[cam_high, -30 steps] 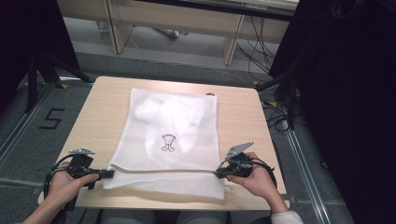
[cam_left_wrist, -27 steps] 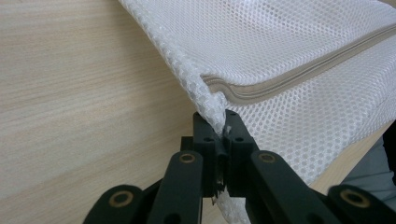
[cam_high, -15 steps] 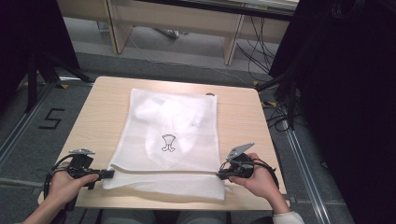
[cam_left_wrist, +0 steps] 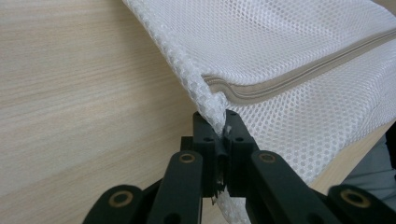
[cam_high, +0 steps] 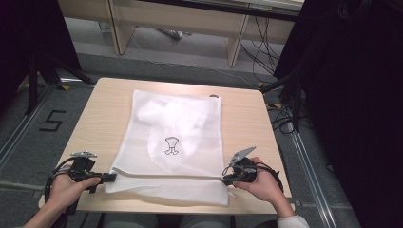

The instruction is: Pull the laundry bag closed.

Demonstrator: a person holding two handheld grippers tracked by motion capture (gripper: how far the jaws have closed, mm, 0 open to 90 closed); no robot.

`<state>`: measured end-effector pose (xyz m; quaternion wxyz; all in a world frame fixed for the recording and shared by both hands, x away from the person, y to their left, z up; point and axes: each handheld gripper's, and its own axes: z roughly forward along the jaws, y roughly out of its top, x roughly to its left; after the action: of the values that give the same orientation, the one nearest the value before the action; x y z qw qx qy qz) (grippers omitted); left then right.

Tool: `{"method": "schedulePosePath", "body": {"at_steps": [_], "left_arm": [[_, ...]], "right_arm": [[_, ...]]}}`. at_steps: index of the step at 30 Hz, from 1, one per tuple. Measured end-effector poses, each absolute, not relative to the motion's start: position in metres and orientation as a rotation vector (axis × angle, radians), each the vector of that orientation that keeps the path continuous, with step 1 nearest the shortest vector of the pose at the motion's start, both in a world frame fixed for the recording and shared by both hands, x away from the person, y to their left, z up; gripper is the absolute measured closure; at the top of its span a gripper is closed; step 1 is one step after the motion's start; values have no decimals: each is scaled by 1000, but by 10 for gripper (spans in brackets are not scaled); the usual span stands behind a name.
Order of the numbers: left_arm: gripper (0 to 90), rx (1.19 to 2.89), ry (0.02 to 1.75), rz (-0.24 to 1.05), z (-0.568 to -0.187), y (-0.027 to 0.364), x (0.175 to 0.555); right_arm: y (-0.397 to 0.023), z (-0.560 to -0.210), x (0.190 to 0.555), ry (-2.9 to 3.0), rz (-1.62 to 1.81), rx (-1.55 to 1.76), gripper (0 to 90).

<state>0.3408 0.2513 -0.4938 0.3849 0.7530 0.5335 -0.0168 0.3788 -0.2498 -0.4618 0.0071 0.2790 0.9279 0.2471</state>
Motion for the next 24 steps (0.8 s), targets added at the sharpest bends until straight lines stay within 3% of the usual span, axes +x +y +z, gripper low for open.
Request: {"method": "schedulePosePath", "body": {"at_steps": [17, 24], "left_arm": [[846, 1925, 1366, -25, -496, 250, 341], [807, 2001, 1351, -4, -496, 252, 342]], "right_arm": [[-250, -467, 379, 2929, 722, 914, 820], [-252, -469, 380, 2917, 719, 957, 790]]}}
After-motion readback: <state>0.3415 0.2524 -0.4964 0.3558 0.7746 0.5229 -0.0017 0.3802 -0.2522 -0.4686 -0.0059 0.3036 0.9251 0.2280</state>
